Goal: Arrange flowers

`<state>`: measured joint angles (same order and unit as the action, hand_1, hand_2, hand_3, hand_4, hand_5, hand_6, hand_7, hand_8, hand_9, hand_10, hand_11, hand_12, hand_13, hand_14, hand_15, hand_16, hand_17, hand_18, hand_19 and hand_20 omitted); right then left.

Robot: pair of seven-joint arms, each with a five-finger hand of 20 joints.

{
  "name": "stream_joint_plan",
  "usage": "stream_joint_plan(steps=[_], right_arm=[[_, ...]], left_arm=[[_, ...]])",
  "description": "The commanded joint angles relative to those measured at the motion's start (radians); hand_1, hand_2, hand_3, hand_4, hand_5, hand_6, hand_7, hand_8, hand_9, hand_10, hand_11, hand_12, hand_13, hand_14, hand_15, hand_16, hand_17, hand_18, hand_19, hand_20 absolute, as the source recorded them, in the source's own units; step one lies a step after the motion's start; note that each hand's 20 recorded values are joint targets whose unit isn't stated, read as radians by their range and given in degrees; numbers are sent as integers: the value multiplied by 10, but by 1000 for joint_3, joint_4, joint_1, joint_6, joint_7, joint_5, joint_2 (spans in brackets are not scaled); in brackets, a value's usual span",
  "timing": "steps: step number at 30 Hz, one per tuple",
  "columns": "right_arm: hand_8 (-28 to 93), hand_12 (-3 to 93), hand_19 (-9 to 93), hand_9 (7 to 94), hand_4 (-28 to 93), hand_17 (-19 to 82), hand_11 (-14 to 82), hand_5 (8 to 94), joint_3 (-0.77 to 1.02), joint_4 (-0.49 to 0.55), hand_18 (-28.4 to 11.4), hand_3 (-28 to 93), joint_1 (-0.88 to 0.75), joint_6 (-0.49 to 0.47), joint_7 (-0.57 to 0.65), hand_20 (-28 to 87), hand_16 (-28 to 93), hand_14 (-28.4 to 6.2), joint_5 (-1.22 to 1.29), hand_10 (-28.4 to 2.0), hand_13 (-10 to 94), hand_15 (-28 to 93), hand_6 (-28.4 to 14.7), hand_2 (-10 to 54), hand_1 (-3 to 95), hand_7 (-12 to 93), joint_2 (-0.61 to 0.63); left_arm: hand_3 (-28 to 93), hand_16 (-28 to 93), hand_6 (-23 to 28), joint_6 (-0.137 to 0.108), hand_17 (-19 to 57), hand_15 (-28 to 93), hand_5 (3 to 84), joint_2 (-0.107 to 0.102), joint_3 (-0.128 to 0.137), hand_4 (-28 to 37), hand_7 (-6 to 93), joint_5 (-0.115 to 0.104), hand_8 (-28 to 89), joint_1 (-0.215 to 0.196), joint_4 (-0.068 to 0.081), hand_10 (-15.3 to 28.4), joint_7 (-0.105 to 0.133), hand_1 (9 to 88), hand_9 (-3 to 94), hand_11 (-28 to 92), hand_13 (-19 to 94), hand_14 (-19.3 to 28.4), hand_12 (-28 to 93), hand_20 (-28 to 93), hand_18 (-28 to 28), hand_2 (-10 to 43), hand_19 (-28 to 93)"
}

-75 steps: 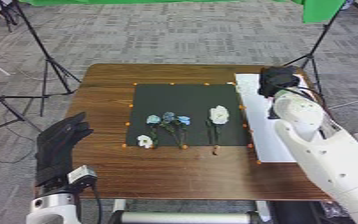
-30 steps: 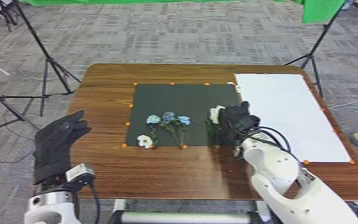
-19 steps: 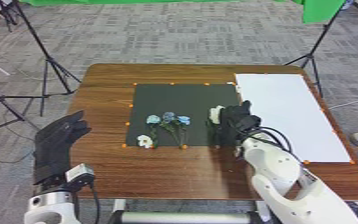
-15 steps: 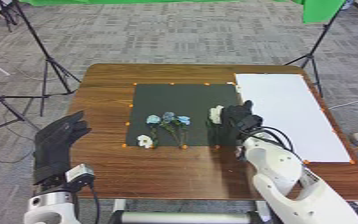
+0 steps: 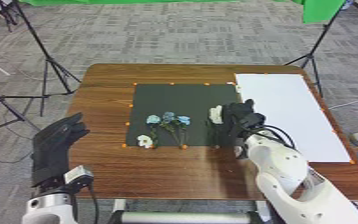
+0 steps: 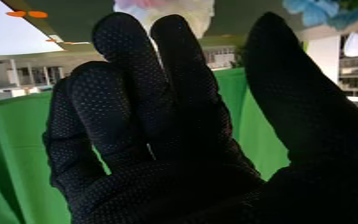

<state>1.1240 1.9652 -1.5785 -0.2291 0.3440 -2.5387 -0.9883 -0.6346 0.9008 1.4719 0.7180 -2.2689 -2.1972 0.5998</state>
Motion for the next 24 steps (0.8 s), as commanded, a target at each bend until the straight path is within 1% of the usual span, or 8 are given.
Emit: stream_joint_plan(steps=[1,2,5,9,12,15,17,24], right_arm=[[-100,216,628,720,-221,71,375,686,74,73,-284,803,-29,-25,129,439,258,-257,158,-203,514,798,-81,-30,296,182,21],[-100,216,628,721,-219,71,373,686,96,81,-284,802,-51,-1,156,441,258,-258,194,-204,513,797,-81,-21,292,180,23],[-100,206,632,727,-215,75,349,682,180,93,-284,800,-80,-38,206,445,253,-259,291,-210,514,790,-83,26,262,175,-46],[-99,196,640,725,-203,76,319,677,215,80,-284,790,-97,-95,230,443,245,-264,337,-222,513,783,-93,71,235,159,-90],[-98,191,645,723,-197,77,301,674,217,70,-284,788,-106,-114,262,440,242,-266,367,-226,513,782,-96,77,230,150,-107],[-98,188,647,721,-195,77,291,668,220,62,-284,788,-102,-115,287,438,239,-267,396,-229,512,781,-99,79,225,140,-126],[-98,186,648,721,-194,77,287,666,221,58,-284,787,-99,-141,296,436,238,-267,401,-230,512,781,-104,81,222,135,-140],[-97,187,651,722,-193,75,284,678,207,68,-284,784,-108,-131,280,429,234,-267,388,-231,511,783,-113,86,217,123,-141]], left_arm=[[832,-230,171,-1,-41,843,534,30,23,-142,198,6,-100,-49,-6,249,-7,293,428,515,334,284,132,459,240,50,548],[832,-230,171,-3,-41,843,534,32,24,-142,198,5,-100,-52,-5,249,-9,293,428,515,334,284,132,459,240,50,548],[828,-230,171,-10,-41,843,534,33,30,-144,198,-7,-100,-66,-4,249,1,293,427,516,334,284,132,459,240,51,547],[827,-230,171,-12,-42,843,533,28,28,-146,197,-12,-99,-61,-4,249,8,292,427,515,333,284,132,459,240,51,547],[827,-230,171,-3,-42,843,533,44,27,-146,197,9,-99,-58,-5,249,-16,292,427,515,333,284,132,459,240,51,547],[826,-230,170,-1,-42,843,533,53,29,-147,197,8,-99,-56,-4,248,-19,292,427,515,333,284,132,459,240,51,547],[826,-231,171,3,-42,843,533,60,34,-147,197,20,-99,-61,-5,249,-29,291,426,515,334,284,132,459,240,51,547],[827,-231,171,2,-41,843,532,66,36,-146,197,23,-99,-61,-5,249,-26,291,426,515,334,284,132,459,240,50,547]])
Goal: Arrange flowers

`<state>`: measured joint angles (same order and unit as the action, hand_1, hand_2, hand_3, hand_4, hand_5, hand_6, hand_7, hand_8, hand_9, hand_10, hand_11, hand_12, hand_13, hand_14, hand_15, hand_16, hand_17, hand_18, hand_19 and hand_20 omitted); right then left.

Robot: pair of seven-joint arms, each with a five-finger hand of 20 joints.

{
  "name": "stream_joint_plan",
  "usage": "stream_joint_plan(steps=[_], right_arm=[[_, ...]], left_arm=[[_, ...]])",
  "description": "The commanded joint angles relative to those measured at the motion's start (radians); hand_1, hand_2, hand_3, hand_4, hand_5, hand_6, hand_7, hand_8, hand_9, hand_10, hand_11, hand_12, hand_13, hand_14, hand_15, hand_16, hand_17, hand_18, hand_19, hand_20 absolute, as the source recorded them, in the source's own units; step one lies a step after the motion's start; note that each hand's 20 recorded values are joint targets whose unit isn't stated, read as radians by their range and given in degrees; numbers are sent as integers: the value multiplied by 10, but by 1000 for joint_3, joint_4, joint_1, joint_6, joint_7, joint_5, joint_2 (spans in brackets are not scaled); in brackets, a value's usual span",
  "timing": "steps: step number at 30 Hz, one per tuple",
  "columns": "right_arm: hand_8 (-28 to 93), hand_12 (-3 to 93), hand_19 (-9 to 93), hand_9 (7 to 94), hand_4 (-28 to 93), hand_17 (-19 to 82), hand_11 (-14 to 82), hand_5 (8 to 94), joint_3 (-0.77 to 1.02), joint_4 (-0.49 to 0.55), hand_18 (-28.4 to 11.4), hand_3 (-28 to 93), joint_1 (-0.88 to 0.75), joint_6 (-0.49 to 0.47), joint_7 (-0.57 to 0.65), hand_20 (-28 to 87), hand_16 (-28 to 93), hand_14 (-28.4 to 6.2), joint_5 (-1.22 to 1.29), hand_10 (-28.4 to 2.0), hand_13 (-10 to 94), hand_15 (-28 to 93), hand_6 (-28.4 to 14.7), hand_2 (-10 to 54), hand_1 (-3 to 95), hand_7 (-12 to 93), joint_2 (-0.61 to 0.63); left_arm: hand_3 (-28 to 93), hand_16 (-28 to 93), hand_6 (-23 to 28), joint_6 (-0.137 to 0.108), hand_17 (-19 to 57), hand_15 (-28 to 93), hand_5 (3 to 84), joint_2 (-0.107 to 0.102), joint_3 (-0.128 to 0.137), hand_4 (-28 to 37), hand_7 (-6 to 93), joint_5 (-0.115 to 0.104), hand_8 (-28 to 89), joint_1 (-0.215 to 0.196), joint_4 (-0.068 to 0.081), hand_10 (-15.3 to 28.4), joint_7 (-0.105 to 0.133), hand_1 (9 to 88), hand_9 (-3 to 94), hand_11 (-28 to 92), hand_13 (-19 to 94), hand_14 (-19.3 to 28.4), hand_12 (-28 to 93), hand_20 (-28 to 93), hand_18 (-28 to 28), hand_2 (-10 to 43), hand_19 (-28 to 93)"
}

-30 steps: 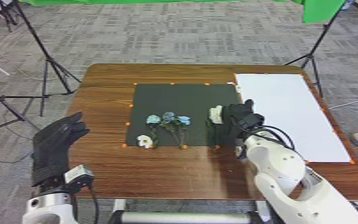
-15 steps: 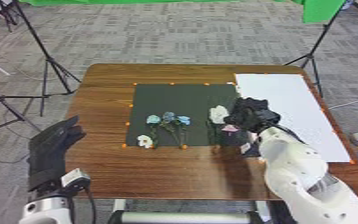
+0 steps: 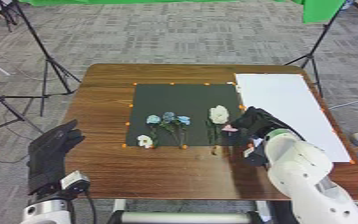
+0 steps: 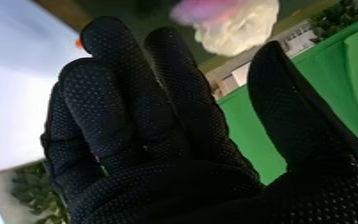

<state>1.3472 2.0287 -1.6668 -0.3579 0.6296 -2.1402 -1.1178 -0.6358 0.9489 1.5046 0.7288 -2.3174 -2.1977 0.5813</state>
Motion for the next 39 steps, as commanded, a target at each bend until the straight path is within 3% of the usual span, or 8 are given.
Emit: stream_joint_plan(steps=[1,6,11,16,24,28,30,39], right_arm=[[-97,188,652,723,-193,75,285,680,-16,5,-284,784,-18,-8,-11,428,233,-267,-15,-231,510,783,-115,87,216,121,-16],[-96,190,653,724,-193,72,289,695,-37,11,-284,781,-15,25,-15,426,234,-268,-40,-233,509,783,-120,90,213,118,-2],[-94,191,655,724,-191,70,291,696,-45,35,-284,778,-23,95,25,425,233,-271,-91,-234,509,784,-119,91,204,118,52],[-91,190,660,718,-181,103,286,677,22,106,-284,757,-101,248,47,437,232,-282,-10,-248,518,788,-119,93,183,119,76],[-87,168,693,520,-197,157,241,488,210,132,-284,775,-215,448,-25,359,191,-274,450,-283,482,784,-132,123,142,100,-24],[-90,164,683,503,-205,146,229,482,223,133,-284,784,-224,498,-49,309,148,-282,514,-283,439,753,-127,134,127,104,-25],[-91,163,670,494,-206,135,226,479,246,127,-284,786,-226,485,-83,288,131,-283,583,-281,414,735,-121,138,119,108,-44],[-95,164,647,455,-216,97,218,454,266,117,-284,801,-244,597,-132,244,98,-284,689,-280,334,694,-109,142,112,112,-37]], left_arm=[[828,-231,170,4,-41,843,533,20,6,-146,197,14,-99,-12,-4,248,-9,291,426,515,334,284,132,459,240,50,547],[828,-231,171,14,-41,843,533,34,12,-146,196,28,-99,-15,-5,249,-22,291,426,515,334,284,132,459,240,50,547],[829,-231,171,-3,-41,843,533,5,7,-146,196,-1,-99,-20,-7,249,1,292,427,515,334,284,133,459,240,49,547],[829,-231,170,2,-42,844,533,9,29,-145,197,8,-99,-33,0,249,-9,291,427,514,333,284,133,459,240,49,547],[817,-241,133,-13,-52,756,456,-18,59,-179,162,-27,-104,-70,1,206,34,275,324,405,262,275,83,442,248,42,520],[812,-231,112,-30,-59,699,420,-32,70,-195,154,30,-107,-79,6,192,2,266,294,368,225,263,65,423,251,39,506],[812,-219,110,-22,-61,679,418,-34,68,-202,153,2,-108,-73,9,193,23,264,297,368,219,260,63,414,250,39,504],[814,-201,91,-23,-63,654,387,-44,61,-210,145,-11,-109,-68,14,187,33,259,293,356,204,256,55,401,250,38,507]])
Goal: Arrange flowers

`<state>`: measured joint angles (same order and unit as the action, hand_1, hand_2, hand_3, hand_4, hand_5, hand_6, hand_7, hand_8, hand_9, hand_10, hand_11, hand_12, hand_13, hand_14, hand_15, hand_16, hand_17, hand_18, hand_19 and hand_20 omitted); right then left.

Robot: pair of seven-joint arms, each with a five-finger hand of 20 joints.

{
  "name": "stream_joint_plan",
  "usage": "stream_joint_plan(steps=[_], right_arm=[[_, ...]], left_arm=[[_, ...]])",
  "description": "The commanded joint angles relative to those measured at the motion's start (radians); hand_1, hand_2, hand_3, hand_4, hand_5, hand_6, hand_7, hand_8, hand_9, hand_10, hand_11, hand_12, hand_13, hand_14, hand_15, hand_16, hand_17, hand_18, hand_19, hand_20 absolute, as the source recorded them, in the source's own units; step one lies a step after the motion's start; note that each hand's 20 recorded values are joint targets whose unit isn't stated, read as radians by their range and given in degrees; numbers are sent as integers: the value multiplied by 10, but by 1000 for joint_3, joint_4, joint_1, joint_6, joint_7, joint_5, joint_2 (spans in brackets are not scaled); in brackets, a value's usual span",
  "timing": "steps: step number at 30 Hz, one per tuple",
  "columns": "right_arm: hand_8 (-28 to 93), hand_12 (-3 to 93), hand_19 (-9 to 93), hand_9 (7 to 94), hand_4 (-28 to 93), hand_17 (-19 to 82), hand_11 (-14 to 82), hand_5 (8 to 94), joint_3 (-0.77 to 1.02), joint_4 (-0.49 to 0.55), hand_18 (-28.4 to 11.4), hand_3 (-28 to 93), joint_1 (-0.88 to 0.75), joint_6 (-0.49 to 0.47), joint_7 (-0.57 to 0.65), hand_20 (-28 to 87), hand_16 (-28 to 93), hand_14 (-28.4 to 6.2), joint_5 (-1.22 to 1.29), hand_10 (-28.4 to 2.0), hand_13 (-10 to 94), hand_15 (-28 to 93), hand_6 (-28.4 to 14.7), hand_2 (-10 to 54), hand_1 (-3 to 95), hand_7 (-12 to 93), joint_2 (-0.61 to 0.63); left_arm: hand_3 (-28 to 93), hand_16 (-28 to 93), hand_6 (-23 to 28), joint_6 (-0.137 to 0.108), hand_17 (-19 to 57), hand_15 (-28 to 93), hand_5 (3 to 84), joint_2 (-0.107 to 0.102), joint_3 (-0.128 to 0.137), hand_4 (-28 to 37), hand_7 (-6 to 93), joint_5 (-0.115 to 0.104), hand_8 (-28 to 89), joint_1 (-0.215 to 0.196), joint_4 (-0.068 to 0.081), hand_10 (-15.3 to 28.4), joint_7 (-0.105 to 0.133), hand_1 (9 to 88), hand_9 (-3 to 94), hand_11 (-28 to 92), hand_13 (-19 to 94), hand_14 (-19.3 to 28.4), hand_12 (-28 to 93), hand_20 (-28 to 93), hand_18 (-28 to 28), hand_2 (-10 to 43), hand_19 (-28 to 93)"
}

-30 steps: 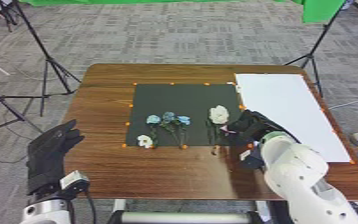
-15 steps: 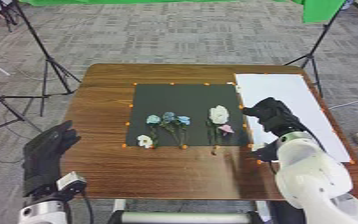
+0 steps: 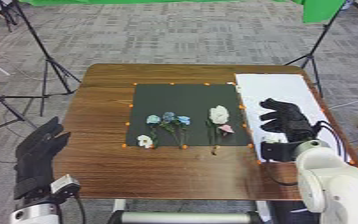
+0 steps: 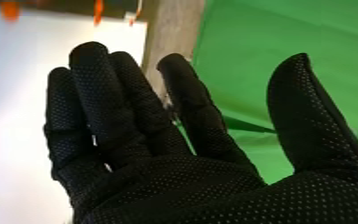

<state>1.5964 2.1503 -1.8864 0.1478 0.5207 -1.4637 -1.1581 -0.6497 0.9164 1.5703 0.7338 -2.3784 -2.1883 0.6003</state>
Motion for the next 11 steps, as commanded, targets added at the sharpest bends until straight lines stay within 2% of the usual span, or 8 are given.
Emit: stream_joint_plan(steps=[1,4,7,11], right_arm=[[-95,165,647,453,-217,95,219,453,20,-5,-284,803,-26,96,-28,242,97,-284,11,-280,329,692,-109,143,111,113,2],[-97,164,648,446,-218,88,221,447,24,-6,-284,808,-33,138,-50,233,94,-284,14,-280,319,688,-107,145,108,114,10],[-98,162,649,435,-218,82,223,441,14,-7,-284,815,-34,185,-50,224,90,-284,-4,-278,299,676,-106,148,105,115,26],[-101,152,640,409,-220,69,199,424,13,-10,-284,825,-30,191,-48,207,77,-284,-2,-276,268,631,-100,149,103,116,27]], left_arm=[[814,-200,89,-12,-64,652,383,-12,-7,-211,145,-19,-110,-5,5,186,18,259,291,354,204,255,54,400,250,38,506],[813,-196,87,-6,-65,650,379,-9,-12,-212,145,-14,-111,4,6,184,15,259,289,349,203,254,53,397,251,38,506],[814,-192,85,-9,-65,651,376,-13,-18,-212,148,-20,-112,6,5,183,22,259,287,349,204,257,53,395,250,37,507],[814,-188,86,-13,-65,654,376,-16,-26,-212,149,-25,-113,4,2,184,27,259,288,353,207,260,54,392,250,38,509]])
